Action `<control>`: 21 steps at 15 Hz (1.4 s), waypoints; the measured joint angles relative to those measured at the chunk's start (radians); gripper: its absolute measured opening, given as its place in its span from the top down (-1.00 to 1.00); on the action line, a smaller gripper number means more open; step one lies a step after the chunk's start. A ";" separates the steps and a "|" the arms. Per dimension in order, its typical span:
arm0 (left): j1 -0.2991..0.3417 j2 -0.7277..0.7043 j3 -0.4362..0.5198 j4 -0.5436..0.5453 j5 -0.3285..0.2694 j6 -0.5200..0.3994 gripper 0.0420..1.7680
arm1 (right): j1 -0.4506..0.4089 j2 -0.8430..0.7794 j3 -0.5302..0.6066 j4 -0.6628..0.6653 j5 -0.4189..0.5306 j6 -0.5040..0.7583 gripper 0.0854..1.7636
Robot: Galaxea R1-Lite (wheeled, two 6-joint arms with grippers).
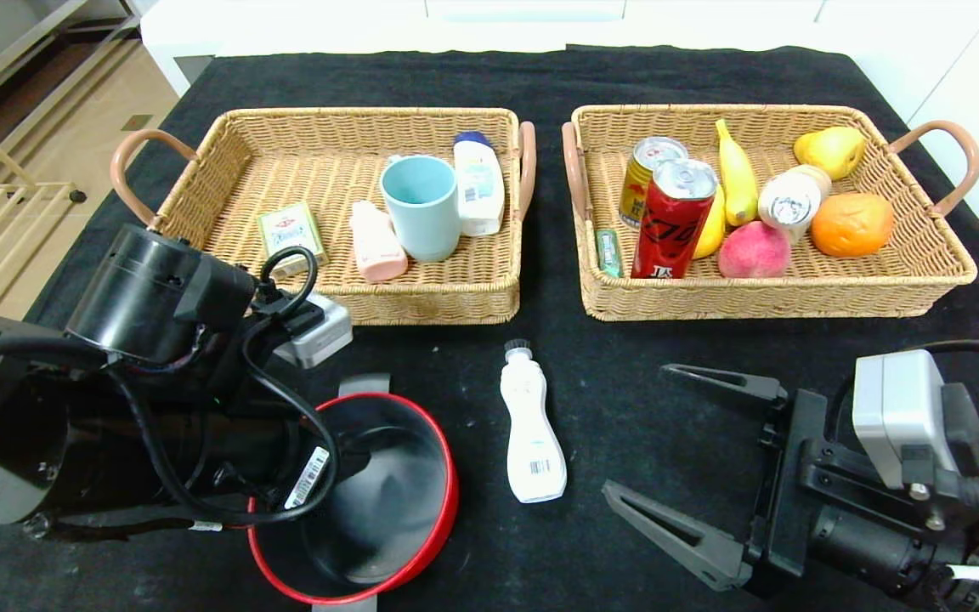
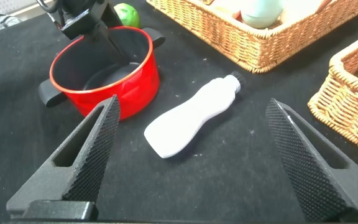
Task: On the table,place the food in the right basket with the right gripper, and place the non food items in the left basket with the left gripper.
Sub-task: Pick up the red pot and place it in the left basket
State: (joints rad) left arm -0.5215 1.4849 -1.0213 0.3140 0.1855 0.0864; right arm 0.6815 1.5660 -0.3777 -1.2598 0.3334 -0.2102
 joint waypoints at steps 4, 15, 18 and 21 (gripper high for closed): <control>-0.001 0.004 0.004 0.003 -0.001 0.003 0.81 | 0.000 0.001 0.002 0.000 0.001 0.000 -0.94; 0.000 0.009 0.004 -0.001 -0.005 0.010 0.85 | -0.001 0.015 0.004 -0.001 0.000 -0.002 -0.94; -0.006 -0.015 0.007 -0.015 -0.008 0.011 0.85 | 0.000 0.014 0.004 -0.001 0.000 -0.003 -0.94; -0.011 -0.066 0.004 -0.018 -0.009 0.000 0.85 | 0.000 0.011 0.004 -0.001 0.000 -0.003 -0.94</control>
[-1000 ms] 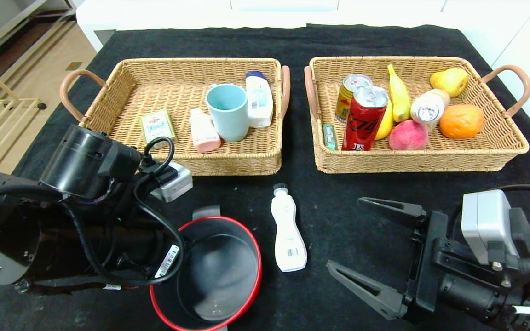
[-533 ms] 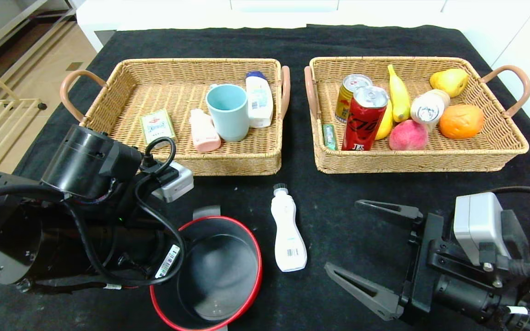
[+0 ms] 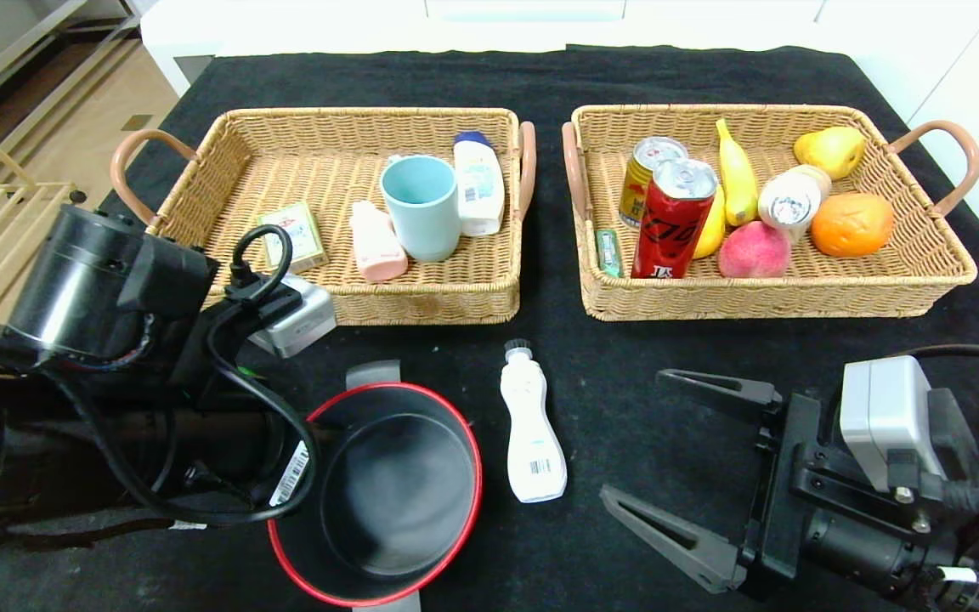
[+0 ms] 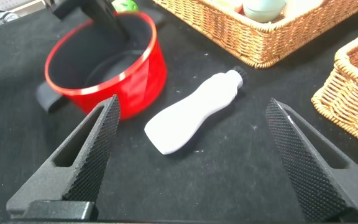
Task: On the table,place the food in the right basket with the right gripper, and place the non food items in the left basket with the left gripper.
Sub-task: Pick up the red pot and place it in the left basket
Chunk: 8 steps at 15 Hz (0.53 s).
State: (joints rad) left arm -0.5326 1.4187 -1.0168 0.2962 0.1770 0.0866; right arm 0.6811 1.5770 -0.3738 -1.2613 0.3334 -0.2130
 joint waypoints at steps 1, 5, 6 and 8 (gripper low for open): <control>0.001 -0.020 0.000 -0.001 0.000 -0.001 0.85 | 0.000 0.000 0.000 0.000 0.000 0.000 -0.94; 0.063 -0.093 -0.045 -0.003 0.001 -0.007 0.85 | 0.000 0.002 0.001 0.000 0.000 0.000 -0.94; 0.087 -0.103 -0.064 -0.003 0.001 -0.015 0.85 | 0.000 0.002 0.000 0.000 0.000 0.000 -0.94; 0.147 -0.109 -0.111 -0.005 -0.005 -0.043 0.85 | -0.001 0.002 0.000 0.000 -0.001 0.000 -0.94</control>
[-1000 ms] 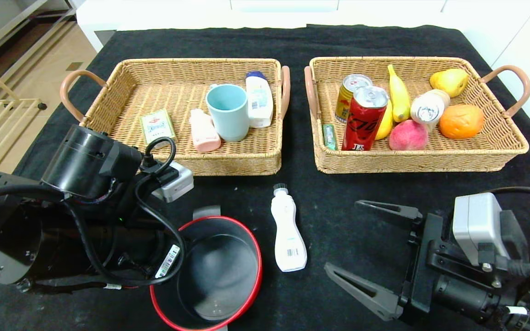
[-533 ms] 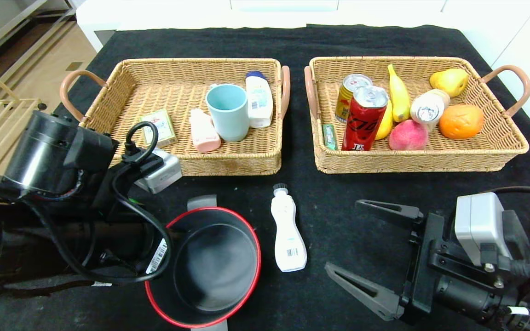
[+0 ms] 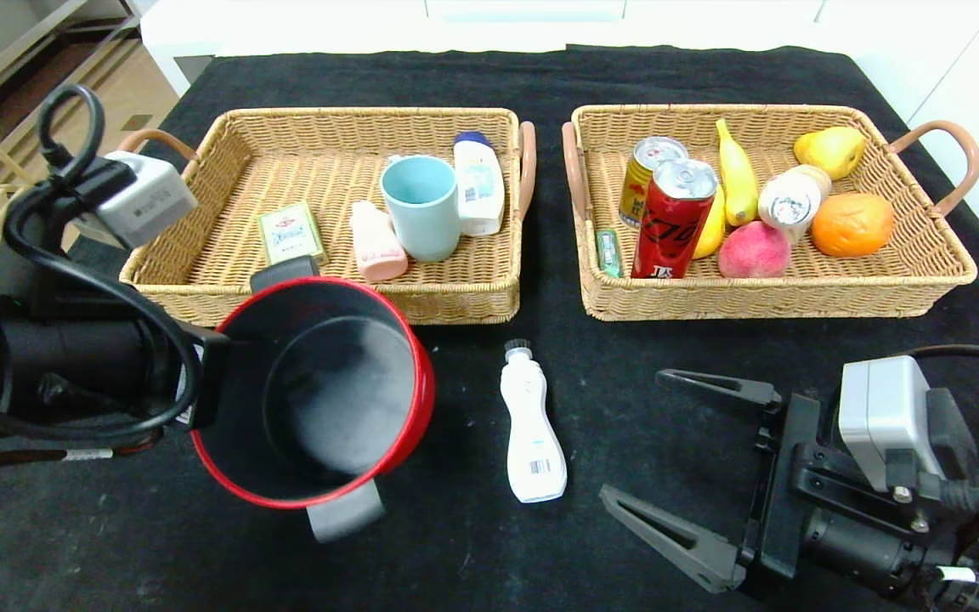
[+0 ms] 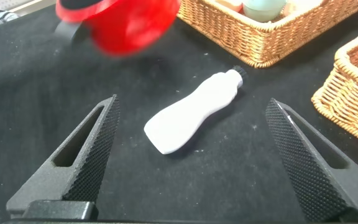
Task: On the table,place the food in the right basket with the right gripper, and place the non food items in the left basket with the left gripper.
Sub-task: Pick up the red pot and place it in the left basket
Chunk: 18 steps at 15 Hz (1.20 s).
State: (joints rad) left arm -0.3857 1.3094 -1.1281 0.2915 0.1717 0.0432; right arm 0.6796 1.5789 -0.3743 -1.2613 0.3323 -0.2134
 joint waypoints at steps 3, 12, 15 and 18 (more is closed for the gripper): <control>0.104 0.023 -0.091 -0.013 -0.036 -0.054 0.85 | -0.005 0.002 -0.001 0.000 0.000 0.001 -0.94; 0.353 0.175 -0.254 -0.151 -0.139 -0.064 0.85 | -0.028 0.011 -0.008 0.000 0.000 0.000 -0.94; 0.404 0.244 -0.314 -0.218 -0.154 -0.079 0.85 | -0.039 0.011 -0.009 0.000 0.000 -0.008 -0.94; 0.437 0.311 -0.368 -0.285 -0.164 -0.119 0.85 | -0.042 0.012 -0.009 0.000 0.000 -0.009 -0.94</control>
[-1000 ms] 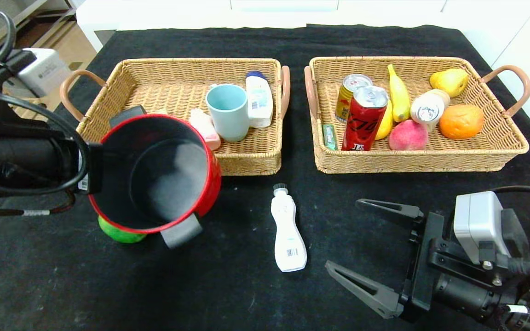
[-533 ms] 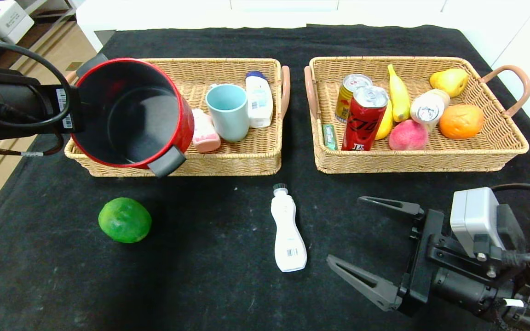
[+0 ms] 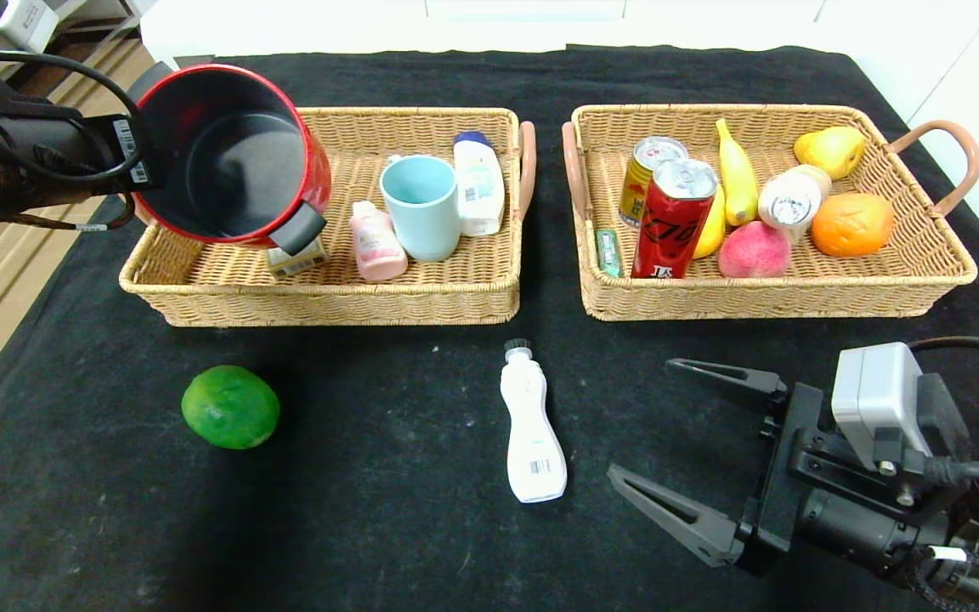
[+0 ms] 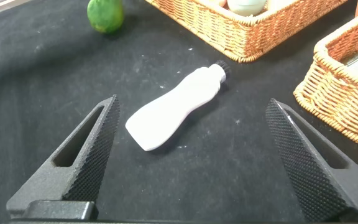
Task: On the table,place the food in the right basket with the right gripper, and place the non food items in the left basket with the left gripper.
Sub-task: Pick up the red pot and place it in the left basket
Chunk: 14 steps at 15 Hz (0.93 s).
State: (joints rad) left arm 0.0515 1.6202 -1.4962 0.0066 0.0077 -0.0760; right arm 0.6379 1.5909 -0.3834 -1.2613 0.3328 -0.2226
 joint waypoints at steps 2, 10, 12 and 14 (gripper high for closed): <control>0.009 0.034 -0.013 -0.013 -0.001 -0.003 0.85 | 0.000 0.001 0.000 0.000 0.000 0.000 -0.94; 0.022 0.088 -0.026 -0.056 -0.004 -0.004 0.20 | -0.009 0.010 -0.002 0.000 0.000 -0.011 -0.94; 0.022 0.086 -0.025 -0.054 -0.002 -0.005 -0.06 | -0.010 0.013 0.000 0.000 0.000 -0.012 -0.94; 0.020 0.074 -0.018 -0.042 0.000 -0.005 -0.25 | -0.011 0.014 0.000 0.000 -0.001 -0.012 -0.94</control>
State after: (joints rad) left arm 0.0715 1.6938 -1.5145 -0.0355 0.0081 -0.0809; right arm 0.6268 1.6053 -0.3834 -1.2609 0.3319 -0.2343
